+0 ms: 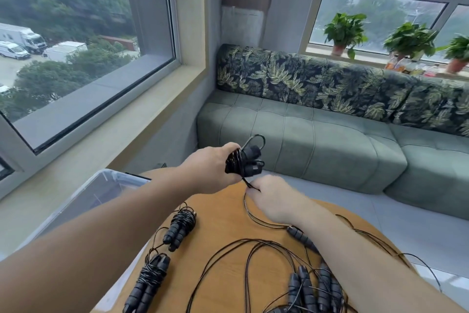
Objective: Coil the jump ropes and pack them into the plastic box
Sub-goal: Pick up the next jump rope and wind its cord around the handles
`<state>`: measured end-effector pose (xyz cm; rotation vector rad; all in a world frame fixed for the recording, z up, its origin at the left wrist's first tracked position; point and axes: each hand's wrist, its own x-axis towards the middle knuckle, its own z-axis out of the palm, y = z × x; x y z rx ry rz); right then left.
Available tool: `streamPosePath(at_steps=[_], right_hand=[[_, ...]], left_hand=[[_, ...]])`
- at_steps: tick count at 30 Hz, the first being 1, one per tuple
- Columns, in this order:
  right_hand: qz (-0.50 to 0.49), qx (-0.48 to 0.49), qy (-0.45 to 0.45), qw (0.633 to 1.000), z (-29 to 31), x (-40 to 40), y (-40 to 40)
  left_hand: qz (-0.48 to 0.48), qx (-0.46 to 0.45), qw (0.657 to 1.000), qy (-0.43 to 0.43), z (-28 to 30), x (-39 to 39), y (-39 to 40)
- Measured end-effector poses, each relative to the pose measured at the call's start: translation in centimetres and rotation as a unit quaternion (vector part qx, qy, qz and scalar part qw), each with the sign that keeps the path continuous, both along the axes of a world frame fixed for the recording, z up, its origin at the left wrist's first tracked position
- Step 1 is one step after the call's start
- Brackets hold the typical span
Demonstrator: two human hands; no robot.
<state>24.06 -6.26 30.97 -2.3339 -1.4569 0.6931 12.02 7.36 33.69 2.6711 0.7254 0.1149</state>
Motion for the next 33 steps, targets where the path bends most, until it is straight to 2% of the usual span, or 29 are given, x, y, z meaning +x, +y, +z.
streamPosePath(at_steps=[2, 5, 8, 10, 12, 15, 21, 27, 33], right_hand=[[0.046, -0.031, -0.104, 0.993, 0.9, -0.3, -0.1], [0.113, -0.052, -0.205, 0.971, 3.3, -0.8, -0.2], [0.146, -0.056, -0.260, 0.953, 6.4, -0.6, 0.0], [0.159, -0.056, -0.254, 0.952, 8.1, 0.1, 0.2], [0.167, -0.058, -0.199, 0.964, 9.6, 1.3, 0.2], [0.166, -0.074, -0.071, 0.981, 10.5, 3.4, 0.2], [0.120, -0.038, 0.109, 0.986, 8.4, 5.8, -0.1], [0.039, 0.012, 0.290, 0.956, 5.9, 6.4, -0.5], [0.002, 0.053, 0.436, 0.898, 3.7, 6.6, -0.9]], left_hand=[[-0.020, 0.071, 0.996, 0.042, -0.5, 0.4, -0.5], [-0.056, 0.134, 0.986, 0.079, -0.8, 0.8, -1.4], [-0.111, 0.181, 0.972, 0.102, -0.6, 0.9, -2.5], [-0.152, 0.196, 0.962, 0.113, -0.2, 0.7, -3.1], [-0.182, 0.169, 0.960, 0.130, 0.1, 0.4, -3.5], [-0.192, 0.072, 0.969, 0.138, 0.8, -0.3, -4.1], [-0.183, -0.081, 0.976, 0.086, 2.4, -1.2, -4.1], [-0.147, -0.190, 0.971, 0.013, 2.4, -1.8, -3.8], [-0.136, -0.267, 0.954, -0.033, 2.4, -2.0, -3.9]])
